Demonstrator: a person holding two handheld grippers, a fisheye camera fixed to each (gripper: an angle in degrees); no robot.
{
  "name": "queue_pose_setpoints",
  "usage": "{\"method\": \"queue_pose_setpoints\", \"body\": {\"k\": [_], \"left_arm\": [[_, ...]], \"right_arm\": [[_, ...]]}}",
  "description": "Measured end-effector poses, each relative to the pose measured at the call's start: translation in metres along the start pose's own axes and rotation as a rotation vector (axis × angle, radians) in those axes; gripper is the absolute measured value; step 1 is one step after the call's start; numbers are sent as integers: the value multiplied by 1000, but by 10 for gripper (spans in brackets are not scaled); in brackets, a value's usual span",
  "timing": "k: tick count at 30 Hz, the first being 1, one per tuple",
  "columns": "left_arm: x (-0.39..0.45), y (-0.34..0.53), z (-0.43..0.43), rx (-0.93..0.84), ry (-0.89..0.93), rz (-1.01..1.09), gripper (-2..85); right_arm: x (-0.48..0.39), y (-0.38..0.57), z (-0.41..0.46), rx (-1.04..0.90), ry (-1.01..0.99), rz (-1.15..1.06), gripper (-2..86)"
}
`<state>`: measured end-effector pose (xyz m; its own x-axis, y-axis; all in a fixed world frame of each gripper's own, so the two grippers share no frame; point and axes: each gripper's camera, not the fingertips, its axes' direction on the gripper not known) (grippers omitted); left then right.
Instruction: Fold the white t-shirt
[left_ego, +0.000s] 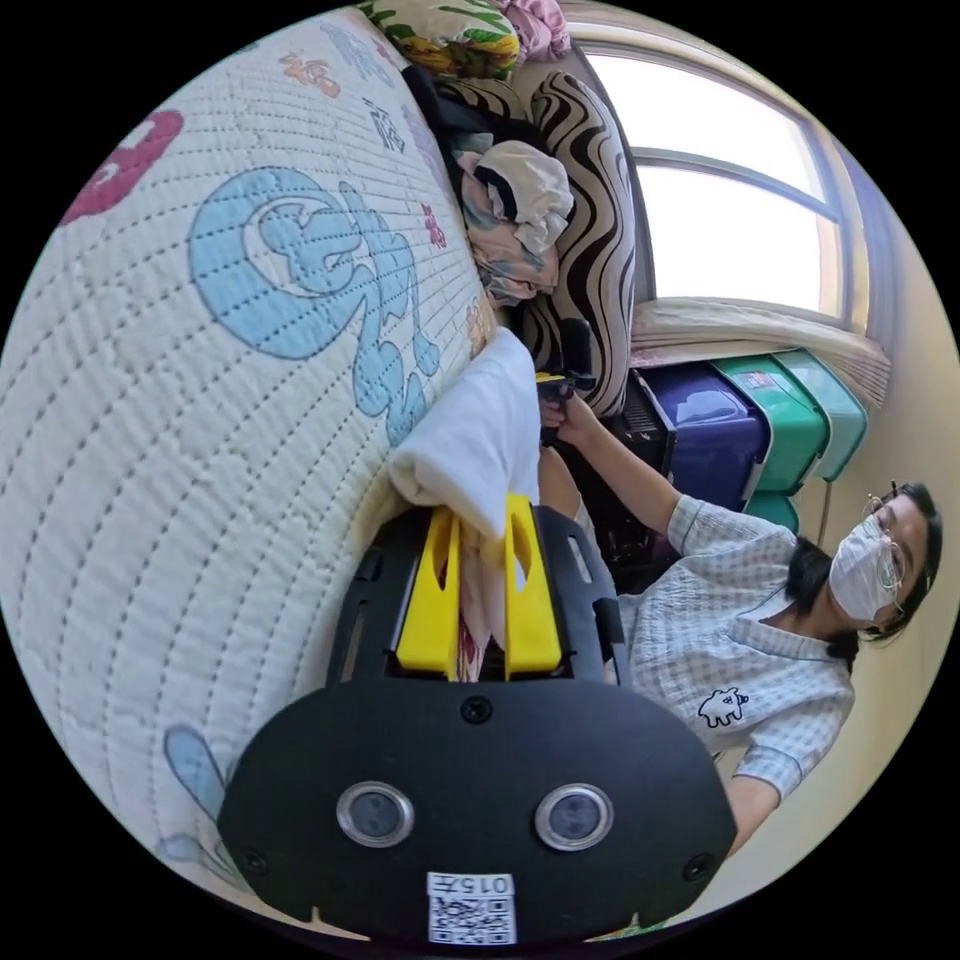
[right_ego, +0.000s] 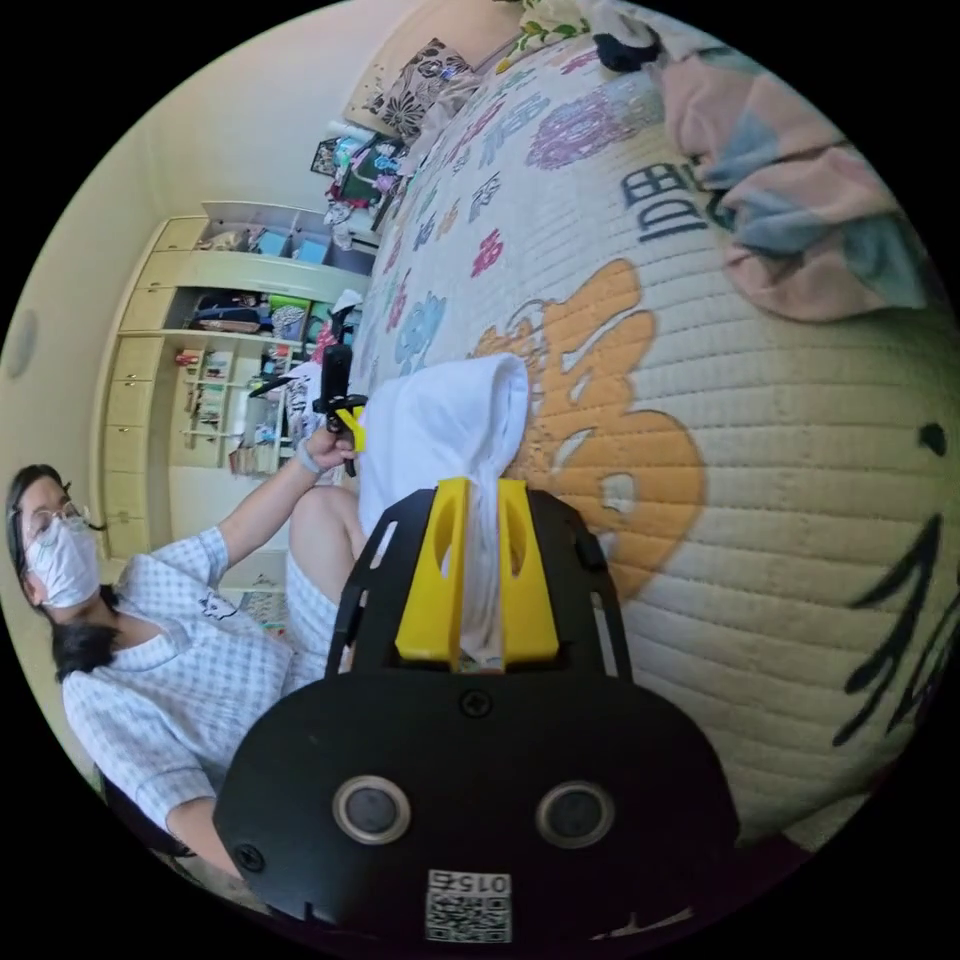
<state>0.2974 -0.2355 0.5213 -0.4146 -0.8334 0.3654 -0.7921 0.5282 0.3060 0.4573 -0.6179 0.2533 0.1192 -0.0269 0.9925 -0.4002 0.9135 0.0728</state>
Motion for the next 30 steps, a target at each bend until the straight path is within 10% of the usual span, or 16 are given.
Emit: {"method": "queue_pose_setpoints", "body": {"k": [17, 30], "left_arm": [[88, 413, -225, 597, -253, -301, 33], [120, 621, -256, 568, -819, -978, 65]], "right_arm": [[-247, -146, 333, -336, -266, -380, 7], [-401, -127, 590, -536, -165, -415, -5]]}}
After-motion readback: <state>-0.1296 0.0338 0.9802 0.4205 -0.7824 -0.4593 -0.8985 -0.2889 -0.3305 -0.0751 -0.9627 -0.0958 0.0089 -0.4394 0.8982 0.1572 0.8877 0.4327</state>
